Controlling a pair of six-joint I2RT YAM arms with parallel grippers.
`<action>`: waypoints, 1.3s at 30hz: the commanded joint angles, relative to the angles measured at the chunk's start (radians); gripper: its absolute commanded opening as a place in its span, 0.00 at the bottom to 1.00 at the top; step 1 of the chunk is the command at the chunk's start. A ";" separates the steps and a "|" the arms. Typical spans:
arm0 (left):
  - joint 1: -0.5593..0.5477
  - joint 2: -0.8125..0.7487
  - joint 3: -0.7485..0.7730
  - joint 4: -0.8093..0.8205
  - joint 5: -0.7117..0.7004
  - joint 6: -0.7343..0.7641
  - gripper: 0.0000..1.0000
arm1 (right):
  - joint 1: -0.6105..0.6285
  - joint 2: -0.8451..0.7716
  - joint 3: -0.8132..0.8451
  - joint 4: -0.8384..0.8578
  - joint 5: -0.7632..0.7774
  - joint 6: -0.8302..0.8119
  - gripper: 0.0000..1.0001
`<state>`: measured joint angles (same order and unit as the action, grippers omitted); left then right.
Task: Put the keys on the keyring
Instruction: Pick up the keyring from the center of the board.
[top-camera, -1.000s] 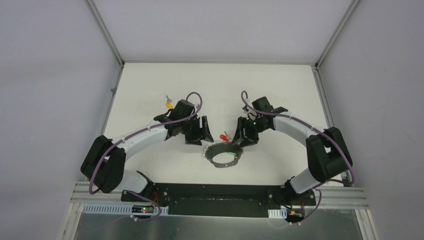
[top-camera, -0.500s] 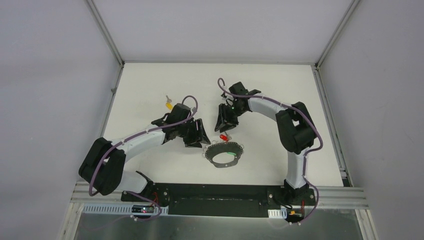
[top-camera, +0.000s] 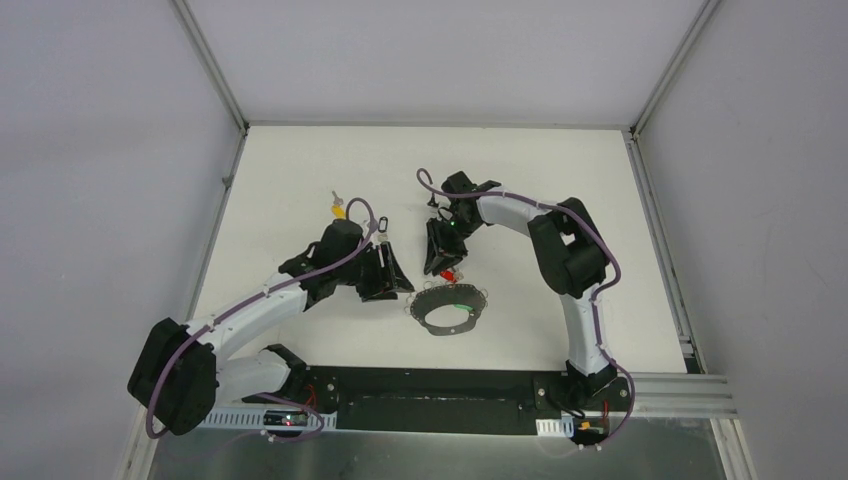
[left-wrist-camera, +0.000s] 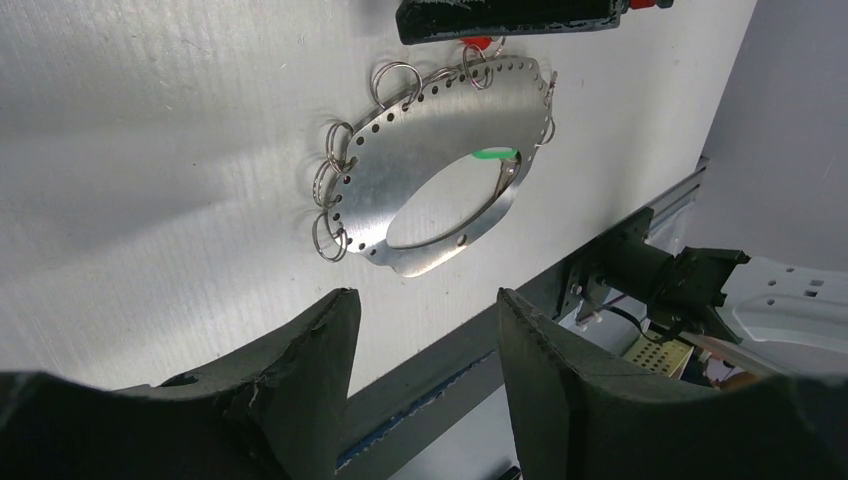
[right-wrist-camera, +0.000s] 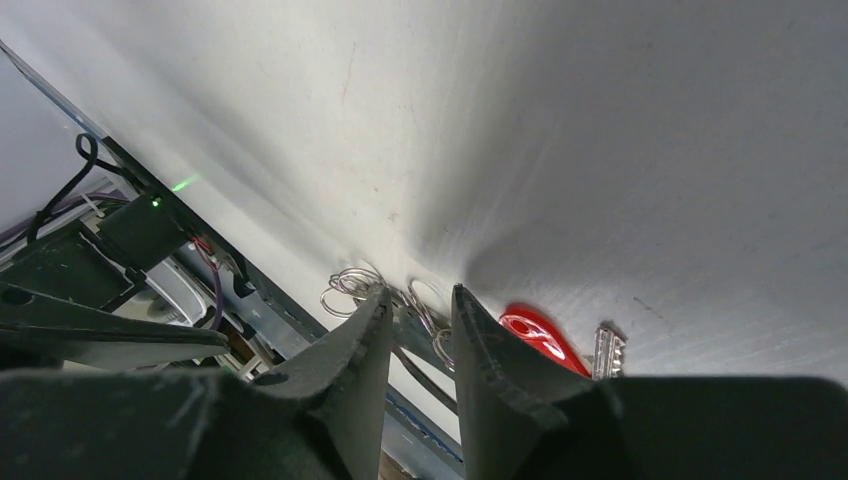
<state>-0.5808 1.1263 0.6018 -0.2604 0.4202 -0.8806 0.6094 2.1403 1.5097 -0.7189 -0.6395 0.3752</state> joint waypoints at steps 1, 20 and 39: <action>0.007 -0.038 -0.015 0.033 -0.019 -0.012 0.54 | 0.007 -0.004 0.000 -0.027 0.015 -0.042 0.31; 0.007 -0.085 -0.005 -0.017 -0.048 0.008 0.55 | 0.007 0.040 -0.090 0.054 -0.163 -0.024 0.18; 0.007 -0.134 0.017 -0.079 -0.081 0.042 0.56 | 0.032 0.073 -0.065 0.101 -0.201 -0.016 0.19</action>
<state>-0.5808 1.0203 0.5884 -0.3290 0.3664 -0.8692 0.6262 2.1868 1.4269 -0.6472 -0.8574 0.3687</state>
